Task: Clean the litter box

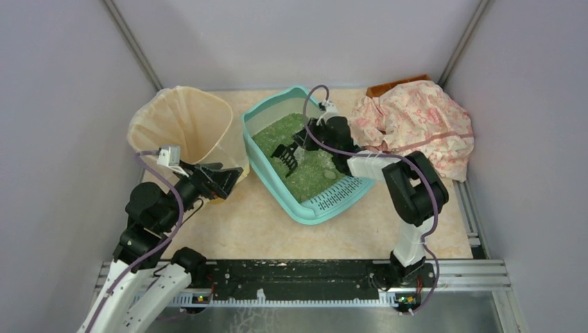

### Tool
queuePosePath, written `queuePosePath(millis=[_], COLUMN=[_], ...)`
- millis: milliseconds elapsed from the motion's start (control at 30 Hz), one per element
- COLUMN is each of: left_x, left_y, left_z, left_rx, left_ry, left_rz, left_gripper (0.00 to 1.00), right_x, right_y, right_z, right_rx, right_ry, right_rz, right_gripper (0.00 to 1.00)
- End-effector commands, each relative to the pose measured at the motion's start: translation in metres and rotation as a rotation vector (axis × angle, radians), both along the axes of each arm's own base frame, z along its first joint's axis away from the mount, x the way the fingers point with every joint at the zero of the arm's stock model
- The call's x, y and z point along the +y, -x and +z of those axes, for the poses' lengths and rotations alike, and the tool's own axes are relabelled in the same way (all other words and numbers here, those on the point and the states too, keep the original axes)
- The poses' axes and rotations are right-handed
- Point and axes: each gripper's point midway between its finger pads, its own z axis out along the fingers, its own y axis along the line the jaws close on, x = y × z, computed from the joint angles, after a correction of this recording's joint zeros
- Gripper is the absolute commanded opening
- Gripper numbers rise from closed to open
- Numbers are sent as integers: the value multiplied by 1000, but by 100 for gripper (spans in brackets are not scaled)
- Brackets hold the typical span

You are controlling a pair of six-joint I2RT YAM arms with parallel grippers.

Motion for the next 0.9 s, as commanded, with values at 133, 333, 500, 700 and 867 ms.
queuePosePath(millis=[133, 333, 500, 700, 867], left_x=[-2, 2, 0, 1, 1], left_y=[5, 8, 8, 9, 8], left_z=[19, 19, 18, 20, 17], left_rx=[-41, -46, -44, -54, -49], left_ry=[34, 35, 39, 31, 27], left_rz=[-23, -10, -20, -17, -18], left_gripper=[98, 99, 98, 99, 99], right_x=[45, 31, 9, -28, -49], right_y=[43, 34, 22, 6, -3], right_z=[-12, 3, 28, 48, 64], right_rx=[78, 243, 231, 203, 180], right_ry=[-55, -148, -162, -192, -219], right_rz=[130, 81, 16, -48, -73], right_gripper=[0, 0, 0, 0, 0])
